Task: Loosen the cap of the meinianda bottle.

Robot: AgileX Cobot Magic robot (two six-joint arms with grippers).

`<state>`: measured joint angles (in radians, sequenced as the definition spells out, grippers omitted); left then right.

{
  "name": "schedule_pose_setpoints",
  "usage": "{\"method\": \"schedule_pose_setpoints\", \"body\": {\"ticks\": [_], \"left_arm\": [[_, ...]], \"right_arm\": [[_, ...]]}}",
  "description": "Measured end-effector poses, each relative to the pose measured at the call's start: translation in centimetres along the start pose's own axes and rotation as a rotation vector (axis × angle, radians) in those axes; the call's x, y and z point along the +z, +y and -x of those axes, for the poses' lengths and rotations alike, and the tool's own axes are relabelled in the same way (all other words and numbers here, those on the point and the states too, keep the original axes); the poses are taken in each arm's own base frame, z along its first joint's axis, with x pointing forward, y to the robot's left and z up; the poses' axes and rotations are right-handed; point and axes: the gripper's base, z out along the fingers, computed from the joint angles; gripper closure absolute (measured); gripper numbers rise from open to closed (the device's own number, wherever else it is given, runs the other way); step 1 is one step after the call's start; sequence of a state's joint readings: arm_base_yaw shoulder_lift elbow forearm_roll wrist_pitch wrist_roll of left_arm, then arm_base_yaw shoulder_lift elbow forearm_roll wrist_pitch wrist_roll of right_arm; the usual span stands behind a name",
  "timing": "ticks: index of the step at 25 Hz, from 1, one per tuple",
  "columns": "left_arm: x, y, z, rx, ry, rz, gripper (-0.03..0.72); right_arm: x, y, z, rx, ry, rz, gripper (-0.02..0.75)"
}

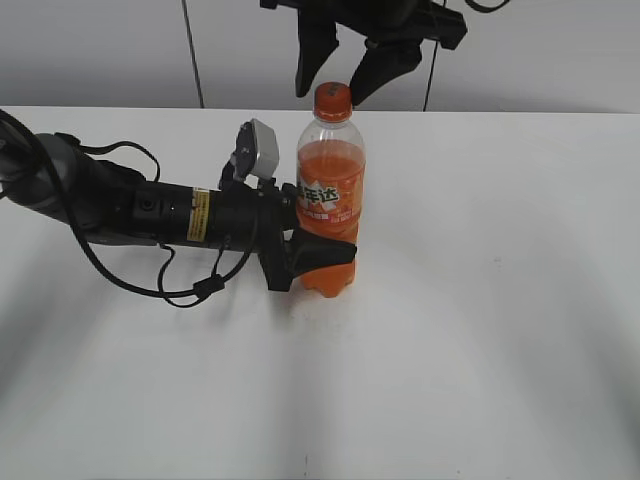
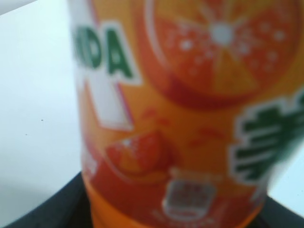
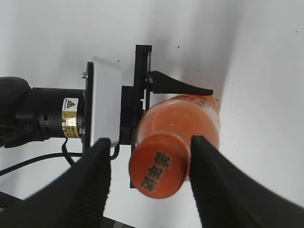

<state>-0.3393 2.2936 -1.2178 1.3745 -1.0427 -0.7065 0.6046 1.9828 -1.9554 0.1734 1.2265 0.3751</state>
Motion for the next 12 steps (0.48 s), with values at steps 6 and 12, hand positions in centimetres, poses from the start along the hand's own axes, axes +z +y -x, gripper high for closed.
{"method": "schedule_pose_setpoints", "body": {"ticks": [6,12], "left_arm": [[0.0,0.0,0.0,0.0,0.0,0.0,0.279],[0.0,0.01,0.01,-0.001,-0.001,0.001,0.28]], "right_arm": [[0.0,0.02,-0.01,0.002,0.001,0.002,0.338],[0.69,-0.27,-0.37,0.007,0.026,-0.01,0.338]]}}
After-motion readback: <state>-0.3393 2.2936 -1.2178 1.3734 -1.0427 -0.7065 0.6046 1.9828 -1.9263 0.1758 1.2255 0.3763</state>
